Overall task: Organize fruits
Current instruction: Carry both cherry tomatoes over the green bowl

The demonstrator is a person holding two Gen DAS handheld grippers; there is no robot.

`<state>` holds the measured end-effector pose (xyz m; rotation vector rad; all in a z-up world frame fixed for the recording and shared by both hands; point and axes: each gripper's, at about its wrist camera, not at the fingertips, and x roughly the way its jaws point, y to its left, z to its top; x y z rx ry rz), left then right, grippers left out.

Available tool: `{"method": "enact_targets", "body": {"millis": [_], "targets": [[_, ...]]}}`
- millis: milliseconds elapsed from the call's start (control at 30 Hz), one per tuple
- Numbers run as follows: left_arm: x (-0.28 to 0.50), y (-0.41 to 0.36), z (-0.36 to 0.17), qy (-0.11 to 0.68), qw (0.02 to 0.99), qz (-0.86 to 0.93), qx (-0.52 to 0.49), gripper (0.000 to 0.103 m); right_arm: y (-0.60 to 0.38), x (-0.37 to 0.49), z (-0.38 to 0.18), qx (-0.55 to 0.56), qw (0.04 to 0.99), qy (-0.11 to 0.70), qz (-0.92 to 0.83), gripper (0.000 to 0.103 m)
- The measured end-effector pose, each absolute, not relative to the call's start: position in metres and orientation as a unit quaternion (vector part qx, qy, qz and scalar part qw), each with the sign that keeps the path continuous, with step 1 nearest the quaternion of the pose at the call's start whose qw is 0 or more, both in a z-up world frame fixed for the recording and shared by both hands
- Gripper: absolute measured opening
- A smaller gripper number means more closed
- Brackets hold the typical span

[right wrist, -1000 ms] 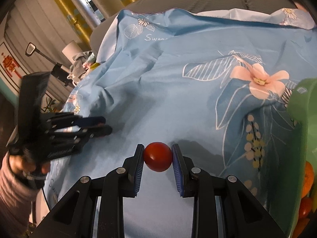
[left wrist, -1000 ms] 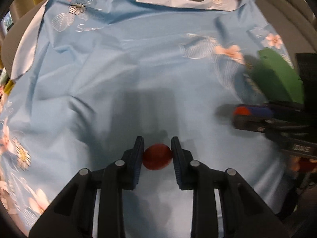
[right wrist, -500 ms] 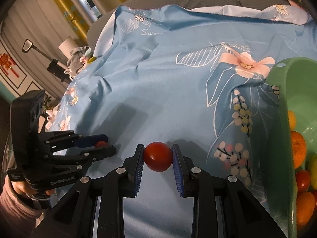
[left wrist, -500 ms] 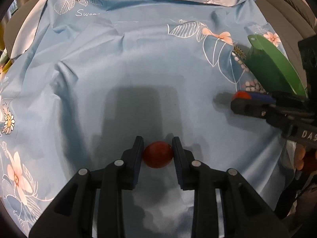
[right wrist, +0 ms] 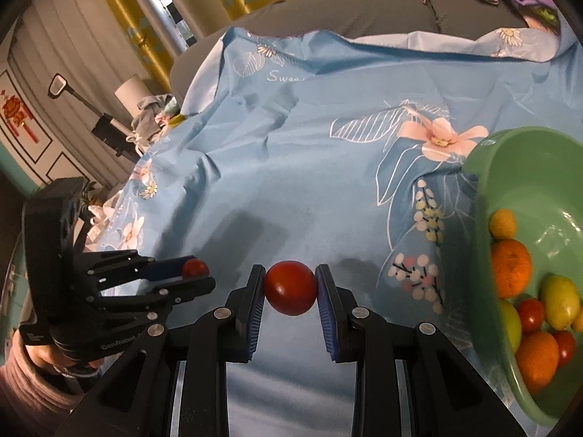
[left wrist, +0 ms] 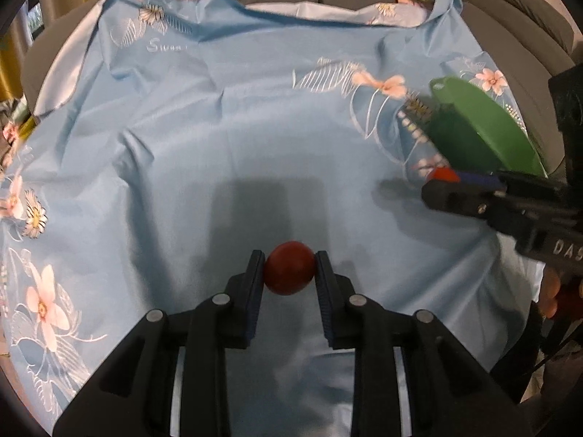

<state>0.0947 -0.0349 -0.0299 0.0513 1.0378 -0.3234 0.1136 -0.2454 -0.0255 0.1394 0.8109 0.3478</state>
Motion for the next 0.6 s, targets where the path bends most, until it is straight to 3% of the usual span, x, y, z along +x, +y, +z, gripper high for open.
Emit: {"method": "enact_targets", "body": {"millis": [333,600], "targets": [[0.084,-0.072,0.017,0.452,0.877,-0.162,0.033,0.027,-0.265,0.082,0.002,0.073,0.92,0.352,0.156,0.03],[0.1,-0.151,0.048,0.411,0.879,-0.231,0.061,0.027,-0.322,0.061,0.021,0.087,0.94,0.317,0.091,0.03]]}}
